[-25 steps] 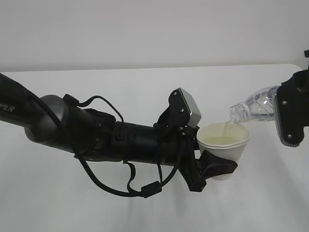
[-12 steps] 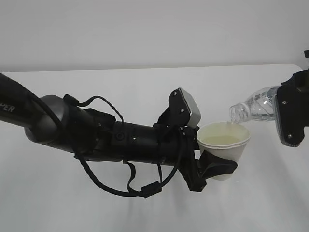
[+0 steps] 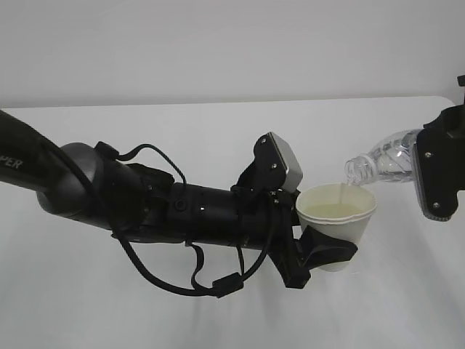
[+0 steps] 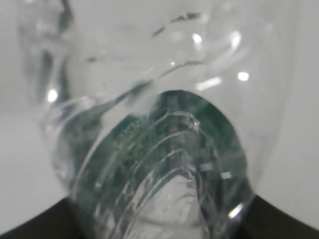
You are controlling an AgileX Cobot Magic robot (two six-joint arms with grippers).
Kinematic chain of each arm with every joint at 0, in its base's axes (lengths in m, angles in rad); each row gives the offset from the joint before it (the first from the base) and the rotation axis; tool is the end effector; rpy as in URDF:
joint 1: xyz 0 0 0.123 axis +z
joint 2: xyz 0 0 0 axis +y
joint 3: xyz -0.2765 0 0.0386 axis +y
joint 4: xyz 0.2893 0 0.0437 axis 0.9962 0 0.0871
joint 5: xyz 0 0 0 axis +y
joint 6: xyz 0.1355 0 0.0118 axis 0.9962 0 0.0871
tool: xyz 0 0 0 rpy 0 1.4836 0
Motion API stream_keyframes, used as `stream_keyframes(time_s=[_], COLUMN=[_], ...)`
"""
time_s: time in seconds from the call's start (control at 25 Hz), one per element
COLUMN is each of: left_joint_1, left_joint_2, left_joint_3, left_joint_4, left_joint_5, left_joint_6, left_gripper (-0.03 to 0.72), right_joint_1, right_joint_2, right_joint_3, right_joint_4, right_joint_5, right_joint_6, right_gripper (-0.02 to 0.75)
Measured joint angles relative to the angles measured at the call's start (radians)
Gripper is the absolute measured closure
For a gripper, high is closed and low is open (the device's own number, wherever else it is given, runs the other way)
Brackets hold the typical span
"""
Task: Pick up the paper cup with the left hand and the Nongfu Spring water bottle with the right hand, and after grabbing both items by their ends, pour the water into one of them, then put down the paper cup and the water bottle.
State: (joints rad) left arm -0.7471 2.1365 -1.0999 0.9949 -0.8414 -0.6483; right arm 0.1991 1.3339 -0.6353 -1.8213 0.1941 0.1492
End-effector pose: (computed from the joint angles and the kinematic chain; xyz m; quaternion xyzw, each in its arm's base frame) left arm 0.2822 -0.3773 0.0674 0.5060 0.6298 -0.4172 0.4161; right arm 0.3337 0.0414 0.1770 -0.6761 0.5522 -0.3846 0.3001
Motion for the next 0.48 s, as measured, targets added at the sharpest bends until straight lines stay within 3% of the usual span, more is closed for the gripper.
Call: stream_keyframes(time_s=[0.48], left_joint_1=[0.0], left_joint_2=[0.0], left_joint_3=[0.0], left_joint_4=[0.0], left_joint_5=[0.0], left_joint_6=[0.0], left_gripper=[0.274], right_joint_1=[0.0], right_joint_2=[0.0], right_joint_3=[0.0], right_joint_4=[0.0], right_joint_5=[0.0], right_joint_6=[-0.016], right_gripper=[0.372])
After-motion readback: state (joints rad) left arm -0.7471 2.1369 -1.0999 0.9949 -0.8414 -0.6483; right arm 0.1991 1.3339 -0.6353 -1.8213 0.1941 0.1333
